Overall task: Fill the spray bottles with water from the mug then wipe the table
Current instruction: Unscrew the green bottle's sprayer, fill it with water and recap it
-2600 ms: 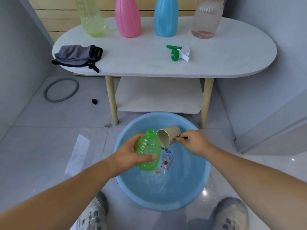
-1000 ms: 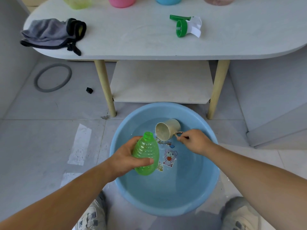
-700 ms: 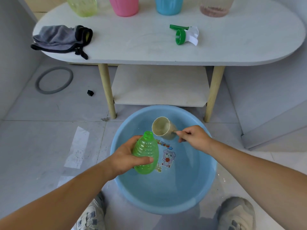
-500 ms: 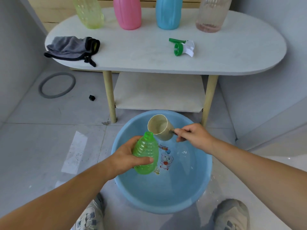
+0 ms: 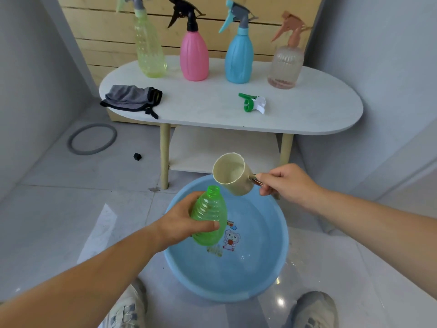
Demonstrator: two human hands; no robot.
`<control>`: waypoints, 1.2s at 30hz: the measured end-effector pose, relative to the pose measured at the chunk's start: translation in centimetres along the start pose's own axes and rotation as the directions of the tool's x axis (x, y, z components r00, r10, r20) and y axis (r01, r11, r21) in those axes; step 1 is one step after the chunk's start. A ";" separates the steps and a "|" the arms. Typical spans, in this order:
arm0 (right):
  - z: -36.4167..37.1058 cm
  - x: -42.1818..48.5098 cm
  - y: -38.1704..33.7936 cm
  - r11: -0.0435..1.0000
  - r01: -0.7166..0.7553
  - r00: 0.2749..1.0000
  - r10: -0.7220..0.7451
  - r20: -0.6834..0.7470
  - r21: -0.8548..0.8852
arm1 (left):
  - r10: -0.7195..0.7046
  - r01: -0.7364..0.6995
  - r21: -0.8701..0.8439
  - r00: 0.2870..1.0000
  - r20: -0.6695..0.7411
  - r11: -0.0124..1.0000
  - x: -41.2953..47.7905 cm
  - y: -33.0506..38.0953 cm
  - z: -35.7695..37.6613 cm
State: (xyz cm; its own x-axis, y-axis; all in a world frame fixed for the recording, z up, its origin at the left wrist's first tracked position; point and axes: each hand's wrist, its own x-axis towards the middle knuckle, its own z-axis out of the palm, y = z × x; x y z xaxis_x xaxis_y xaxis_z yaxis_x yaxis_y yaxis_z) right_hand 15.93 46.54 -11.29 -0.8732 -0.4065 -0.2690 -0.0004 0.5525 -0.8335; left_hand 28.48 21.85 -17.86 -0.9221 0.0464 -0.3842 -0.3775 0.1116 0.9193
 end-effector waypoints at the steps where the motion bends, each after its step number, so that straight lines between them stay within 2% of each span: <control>1: -0.3 -0.5 -0.6 1.000 0.019 1.000 -0.019 -0.008 -0.024 | 0.007 -0.007 -0.003 1.000 0.005 1.000 -0.2 0.2 0.0; 6: -1.3 -2.3 -2.6 0.987 0.121 0.989 -0.130 -0.078 -0.107 | 0.026 -0.026 -0.015 1.000 0.013 1.000 -0.7 0.7 0.2; 14: -1.6 -3.5 -3.9 0.961 0.241 0.952 -0.262 -0.156 -0.138 | 0.060 -0.060 -0.033 0.998 -0.015 0.998 -0.4 1.1 0.6; 36: -1.1 -3.8 -4.5 0.934 0.311 0.927 -0.339 -0.159 -0.177 | 0.048 -0.049 -0.039 0.999 -0.019 0.998 0.3 0.5 0.5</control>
State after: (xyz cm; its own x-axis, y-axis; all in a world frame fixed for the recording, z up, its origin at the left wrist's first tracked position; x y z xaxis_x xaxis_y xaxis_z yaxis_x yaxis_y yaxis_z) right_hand 18.68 46.35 -5.96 -0.8870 -0.4487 0.1093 -0.3578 0.5182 -0.7768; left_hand 28.09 22.44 -17.58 -0.9405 0.0332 -0.3381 -0.3352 0.0706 0.9395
